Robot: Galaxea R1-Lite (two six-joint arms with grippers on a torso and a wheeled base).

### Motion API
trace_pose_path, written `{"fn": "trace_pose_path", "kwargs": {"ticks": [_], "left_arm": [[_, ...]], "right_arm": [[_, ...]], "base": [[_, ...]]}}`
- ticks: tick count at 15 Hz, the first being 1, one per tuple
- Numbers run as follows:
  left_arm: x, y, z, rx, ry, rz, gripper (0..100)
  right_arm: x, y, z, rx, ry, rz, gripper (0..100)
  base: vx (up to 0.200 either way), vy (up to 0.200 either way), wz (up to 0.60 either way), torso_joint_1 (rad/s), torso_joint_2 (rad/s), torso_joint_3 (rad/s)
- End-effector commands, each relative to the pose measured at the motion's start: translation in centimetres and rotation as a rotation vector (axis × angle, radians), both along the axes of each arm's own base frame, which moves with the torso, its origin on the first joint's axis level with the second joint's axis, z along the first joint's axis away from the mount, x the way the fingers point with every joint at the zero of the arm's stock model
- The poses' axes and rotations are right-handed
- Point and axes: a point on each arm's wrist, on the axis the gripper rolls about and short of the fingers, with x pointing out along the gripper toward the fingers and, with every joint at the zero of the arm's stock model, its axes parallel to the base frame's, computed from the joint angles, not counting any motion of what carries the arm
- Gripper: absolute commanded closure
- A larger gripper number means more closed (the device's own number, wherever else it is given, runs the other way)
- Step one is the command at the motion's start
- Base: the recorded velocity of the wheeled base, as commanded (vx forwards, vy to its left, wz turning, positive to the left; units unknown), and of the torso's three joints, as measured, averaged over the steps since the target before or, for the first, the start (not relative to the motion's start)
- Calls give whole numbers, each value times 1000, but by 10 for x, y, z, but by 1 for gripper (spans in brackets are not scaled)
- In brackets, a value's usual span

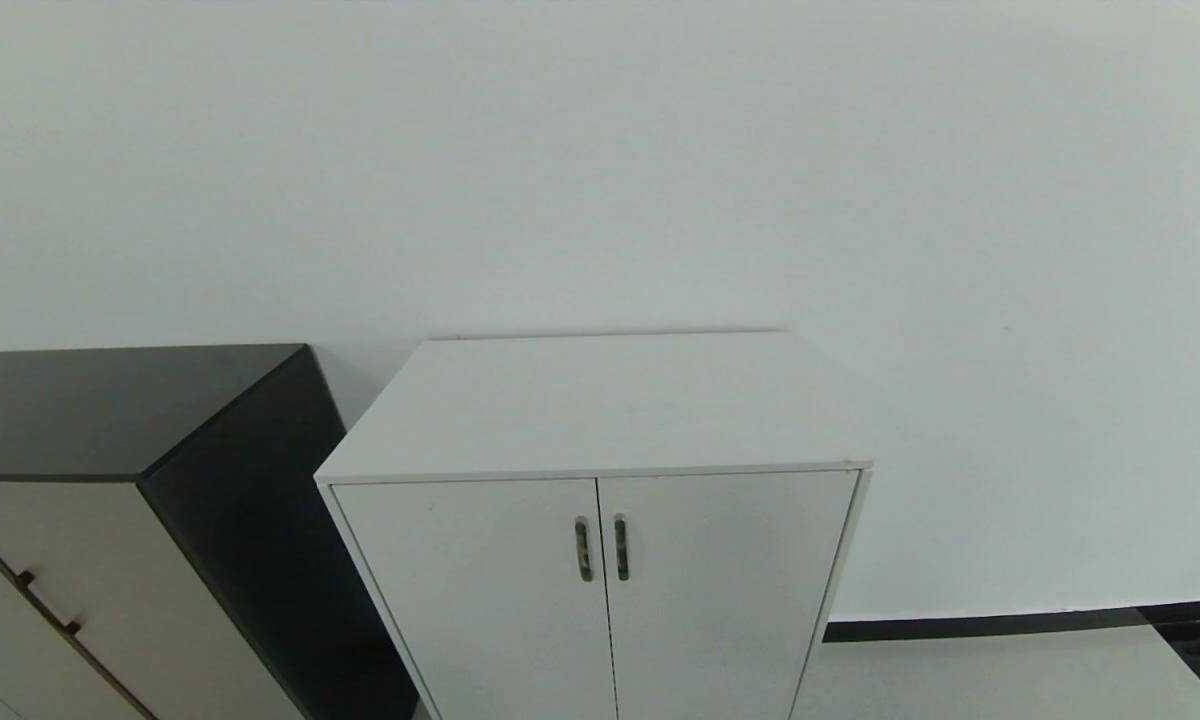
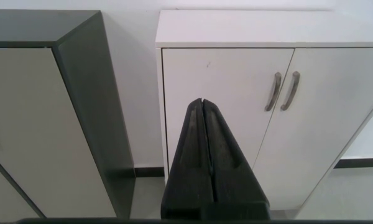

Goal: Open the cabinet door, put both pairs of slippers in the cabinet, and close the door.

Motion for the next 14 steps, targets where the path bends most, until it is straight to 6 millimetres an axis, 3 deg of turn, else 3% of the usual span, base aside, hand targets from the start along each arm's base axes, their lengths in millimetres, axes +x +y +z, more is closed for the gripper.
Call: {"fn": "trace_pose_path", "kwargs": {"ticks": [1,4,14], "left_arm": [[0,0,0,0,0,1,100],[0,0,0,0,1,1,100],[0,0,0,6,1,-1,100]], "right_arm": [[4,1,1,-4,52,-54,100],[-8,2,-1,-37,-97,-68,100],[-7,2,-2,5,-95,-61,100]], "base": [[0,0,0,0,0,0],[0,0,0,0,0,0],[0,0,0,0,0,0]]}}
